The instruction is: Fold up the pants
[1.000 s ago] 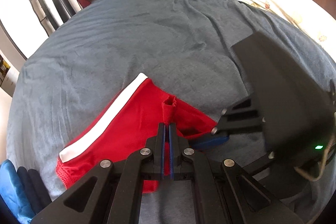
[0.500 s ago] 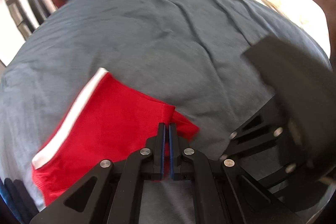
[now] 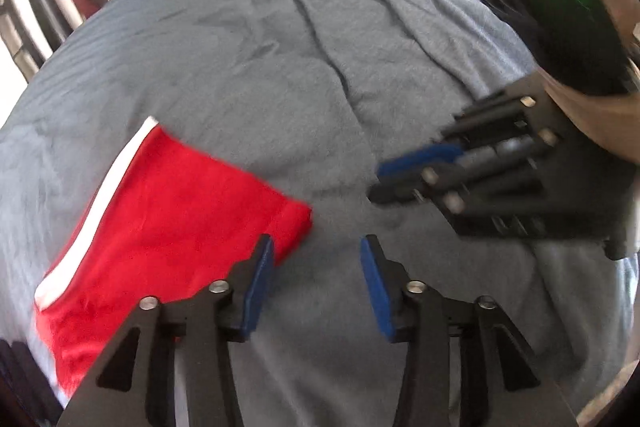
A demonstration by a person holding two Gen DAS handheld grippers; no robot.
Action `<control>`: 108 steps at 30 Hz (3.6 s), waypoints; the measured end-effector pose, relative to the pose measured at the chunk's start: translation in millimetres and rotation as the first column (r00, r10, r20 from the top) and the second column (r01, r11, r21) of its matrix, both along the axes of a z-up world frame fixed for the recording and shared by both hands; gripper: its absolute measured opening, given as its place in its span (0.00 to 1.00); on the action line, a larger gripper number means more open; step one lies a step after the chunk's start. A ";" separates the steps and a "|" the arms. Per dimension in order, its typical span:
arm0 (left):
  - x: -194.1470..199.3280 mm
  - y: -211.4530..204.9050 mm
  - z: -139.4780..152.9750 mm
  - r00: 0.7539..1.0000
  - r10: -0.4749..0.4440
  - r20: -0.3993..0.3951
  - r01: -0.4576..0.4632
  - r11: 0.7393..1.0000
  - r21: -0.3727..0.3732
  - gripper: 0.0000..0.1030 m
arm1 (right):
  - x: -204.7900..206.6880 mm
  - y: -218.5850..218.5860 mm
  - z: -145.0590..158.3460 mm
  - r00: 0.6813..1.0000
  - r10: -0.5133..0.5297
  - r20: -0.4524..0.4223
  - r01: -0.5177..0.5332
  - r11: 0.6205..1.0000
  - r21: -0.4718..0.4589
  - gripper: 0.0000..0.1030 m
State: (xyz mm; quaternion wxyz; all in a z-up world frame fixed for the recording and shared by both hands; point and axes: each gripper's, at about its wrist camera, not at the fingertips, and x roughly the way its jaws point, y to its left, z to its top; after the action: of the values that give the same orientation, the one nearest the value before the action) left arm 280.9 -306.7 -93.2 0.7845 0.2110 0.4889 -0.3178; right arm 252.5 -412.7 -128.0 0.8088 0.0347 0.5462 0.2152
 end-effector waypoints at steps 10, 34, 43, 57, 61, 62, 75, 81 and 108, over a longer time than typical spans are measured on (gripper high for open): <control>8.1 128.8 9.5 0.926 0.377 0.015 -0.374 0.912 0.169 0.44 | 0.5 40.8 15.6 0.992 -0.121 -0.037 0.126 0.981 0.147 0.14; 45.0 268.5 -13.8 0.824 0.547 -0.146 -0.559 0.827 -0.062 0.35 | -15.9 140.8 10.6 0.948 -0.319 0.005 0.313 0.929 -0.197 0.25; 51.0 268.6 -10.4 0.833 0.527 -0.166 -0.544 0.836 -0.075 0.23 | -10.6 152.5 12.5 0.962 -0.269 0.045 0.272 0.943 -0.193 0.25; 48.0 267.3 -7.9 0.872 0.479 -0.106 -0.481 0.876 0.001 0.12 | 2.6 150.2 5.6 0.989 -0.146 0.039 0.151 0.967 -0.205 0.07; 48.9 269.7 -8.2 0.873 0.475 -0.108 -0.476 0.879 0.018 0.10 | -3.1 146.8 9.4 0.993 -0.118 0.008 0.117 0.968 -0.220 0.07; 49.4 270.4 -8.2 0.873 0.476 -0.106 -0.476 0.879 0.020 0.10 | -3.6 146.5 10.2 0.993 -0.119 0.001 0.117 0.970 -0.214 0.07; 51.1 275.1 -16.2 0.889 0.440 -0.123 -0.430 0.897 0.098 0.10 | -16.4 153.2 -1.0 0.989 -0.128 -0.070 0.106 0.960 -0.258 0.07; 44.9 270.9 -13.7 0.898 0.434 -0.076 -0.416 0.891 0.181 0.35 | -24.2 144.6 -6.7 0.977 -0.195 -0.091 0.161 0.942 -0.293 0.09; 159.8 67.2 21.6 0.957 -0.276 0.084 0.266 0.957 0.117 0.45 | -30.8 56.8 14.0 0.728 -0.681 -0.080 0.685 0.724 0.081 0.34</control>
State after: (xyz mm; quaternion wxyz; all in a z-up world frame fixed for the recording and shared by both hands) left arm 440.8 -239.4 -71.6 0.7448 0.3323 0.4315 -0.3855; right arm 221.7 -355.9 -114.1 0.8159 0.2803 0.5009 -0.0700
